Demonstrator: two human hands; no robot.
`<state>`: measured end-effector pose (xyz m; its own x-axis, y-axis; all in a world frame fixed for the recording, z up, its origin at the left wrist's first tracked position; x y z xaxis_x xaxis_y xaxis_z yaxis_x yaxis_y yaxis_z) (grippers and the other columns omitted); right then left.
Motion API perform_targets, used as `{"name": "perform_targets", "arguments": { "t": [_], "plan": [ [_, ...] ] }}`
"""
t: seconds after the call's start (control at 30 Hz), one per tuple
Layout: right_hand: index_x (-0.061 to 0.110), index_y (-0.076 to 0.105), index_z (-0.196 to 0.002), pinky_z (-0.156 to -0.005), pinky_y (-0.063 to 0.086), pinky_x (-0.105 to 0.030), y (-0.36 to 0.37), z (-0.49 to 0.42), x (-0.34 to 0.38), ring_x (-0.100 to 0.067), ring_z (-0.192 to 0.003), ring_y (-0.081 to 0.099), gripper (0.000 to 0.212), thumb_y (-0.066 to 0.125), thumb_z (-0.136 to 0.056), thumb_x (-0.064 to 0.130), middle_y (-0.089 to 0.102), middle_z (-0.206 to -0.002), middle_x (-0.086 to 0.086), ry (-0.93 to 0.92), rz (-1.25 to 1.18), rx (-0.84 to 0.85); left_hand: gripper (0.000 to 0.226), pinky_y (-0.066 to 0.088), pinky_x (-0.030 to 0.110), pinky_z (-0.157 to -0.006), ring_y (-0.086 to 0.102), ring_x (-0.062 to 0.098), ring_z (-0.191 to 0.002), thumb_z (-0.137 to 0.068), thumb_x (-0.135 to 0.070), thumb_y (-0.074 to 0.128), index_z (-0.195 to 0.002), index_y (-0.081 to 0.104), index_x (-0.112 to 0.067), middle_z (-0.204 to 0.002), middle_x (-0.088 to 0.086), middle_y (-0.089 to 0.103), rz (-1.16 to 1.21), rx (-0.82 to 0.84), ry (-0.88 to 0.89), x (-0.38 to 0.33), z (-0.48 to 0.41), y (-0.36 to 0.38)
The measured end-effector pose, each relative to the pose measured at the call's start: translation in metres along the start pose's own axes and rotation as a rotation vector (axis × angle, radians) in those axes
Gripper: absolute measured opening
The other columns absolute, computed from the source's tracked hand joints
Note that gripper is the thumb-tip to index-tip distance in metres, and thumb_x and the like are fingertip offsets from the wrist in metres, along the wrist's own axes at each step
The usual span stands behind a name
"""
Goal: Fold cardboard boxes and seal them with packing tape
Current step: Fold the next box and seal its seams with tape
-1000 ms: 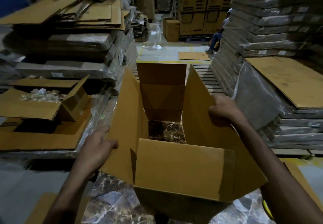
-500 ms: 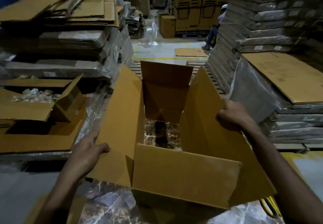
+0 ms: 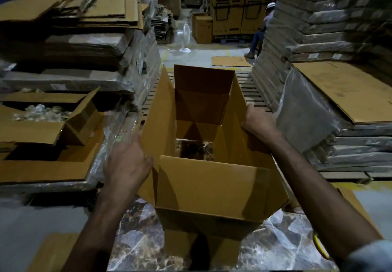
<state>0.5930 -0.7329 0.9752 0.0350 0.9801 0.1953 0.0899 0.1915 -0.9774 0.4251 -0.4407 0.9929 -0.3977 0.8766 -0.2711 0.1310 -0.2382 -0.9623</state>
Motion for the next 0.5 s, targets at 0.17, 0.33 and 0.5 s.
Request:
{"name": "perform_targets", "arguments": {
  "t": [0.17,0.33,0.5],
  "plan": [
    [0.012,0.042,-0.142,-0.054,0.042,-0.026,0.005,0.003,-0.036,-0.014,-0.072,0.053,0.044,0.058,-0.101,0.016,0.05,-0.085,0.0,0.052,-0.07,0.01,0.054,0.047,0.039,-0.08,0.058,0.03,-0.096,-0.093,-0.034,0.069,-0.14,0.045,-0.022,-0.116,0.009,0.065,0.189,0.146,-0.067,0.04,-0.002,0.02],
    [0.018,0.047,-0.13,-0.077,0.061,-0.045,0.024,0.014,-0.052,-0.021,-0.083,0.064,0.032,0.059,-0.1,0.017,0.059,-0.093,-0.002,0.07,-0.051,-0.022,0.048,0.047,0.038,-0.079,0.058,0.027,-0.091,-0.091,-0.025,0.077,-0.133,0.06,-0.01,-0.108,0.012,0.068,0.392,0.156,-0.093,0.056,0.014,0.046],
    [0.014,0.048,-0.129,-0.074,0.06,-0.042,0.038,0.023,-0.047,-0.02,-0.083,0.063,0.03,0.056,-0.101,0.017,0.061,-0.094,-0.002,0.023,0.016,0.018,0.05,0.045,0.032,-0.068,0.058,0.023,-0.085,-0.094,-0.027,0.072,-0.138,0.049,-0.02,-0.104,0.001,0.064,0.24,0.118,0.047,0.029,0.027,0.072]
  ]
}}
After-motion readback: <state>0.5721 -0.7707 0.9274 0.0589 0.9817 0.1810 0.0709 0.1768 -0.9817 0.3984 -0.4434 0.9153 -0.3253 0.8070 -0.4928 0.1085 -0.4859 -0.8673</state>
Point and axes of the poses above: each hand's wrist, its own z-axis away from the middle knuckle, its own y-axis out of the palm, x = y × z, the point moved 1 cm from there along -z, towards the middle knuckle
